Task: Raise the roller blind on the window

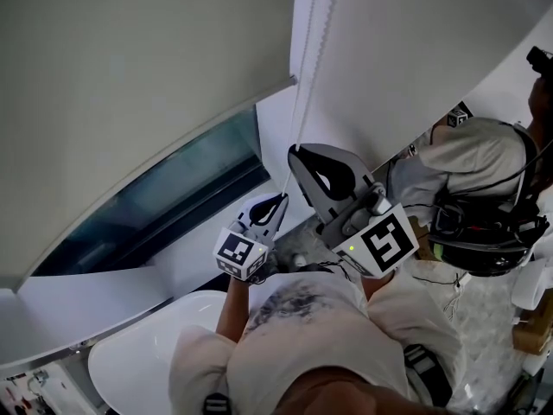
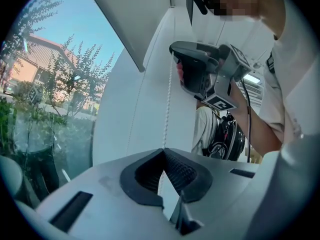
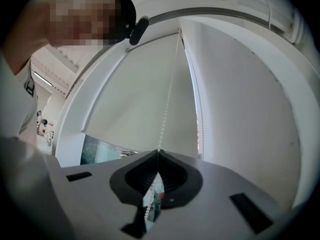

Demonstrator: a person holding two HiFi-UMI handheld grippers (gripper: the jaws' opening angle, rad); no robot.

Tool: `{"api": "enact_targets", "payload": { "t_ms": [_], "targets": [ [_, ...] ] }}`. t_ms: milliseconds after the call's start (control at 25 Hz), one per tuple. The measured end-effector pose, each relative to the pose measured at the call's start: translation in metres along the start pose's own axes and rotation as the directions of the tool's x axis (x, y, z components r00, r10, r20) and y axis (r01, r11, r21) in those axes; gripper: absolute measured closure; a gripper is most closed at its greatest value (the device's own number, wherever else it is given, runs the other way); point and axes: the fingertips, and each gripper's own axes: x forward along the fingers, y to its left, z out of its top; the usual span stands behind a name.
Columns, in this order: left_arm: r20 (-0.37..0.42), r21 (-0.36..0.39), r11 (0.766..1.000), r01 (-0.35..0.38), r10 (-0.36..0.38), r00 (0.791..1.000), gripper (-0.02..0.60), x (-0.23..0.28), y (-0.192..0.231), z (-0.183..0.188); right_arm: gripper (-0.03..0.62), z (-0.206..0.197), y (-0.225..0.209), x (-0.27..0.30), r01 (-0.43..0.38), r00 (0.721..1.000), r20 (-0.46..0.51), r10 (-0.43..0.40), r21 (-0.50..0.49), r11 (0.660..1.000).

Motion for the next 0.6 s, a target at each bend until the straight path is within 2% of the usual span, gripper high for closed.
{"api": "enact_targets", "payload": {
  "t_ms": [160, 600],
  "targets": [
    [-0.004, -0.012, 1.0, -0.001, 0.001, 1.0, 0.573, 0.003, 0.0, -0.005, 0.533, -0.005, -0.004, -0.004, 0.017, 1.0, 0.007, -0.017, 0.005, 1.0],
    [-0.081, -0.052, 0.999, -0.013, 0.009, 0.997, 0.573, 0.009, 0.002, -0.043, 0.533, -0.041, -0.001, -0.006, 0.02, 0.997, -0.068, -0.019, 0.007, 1.0]
  ]
}}
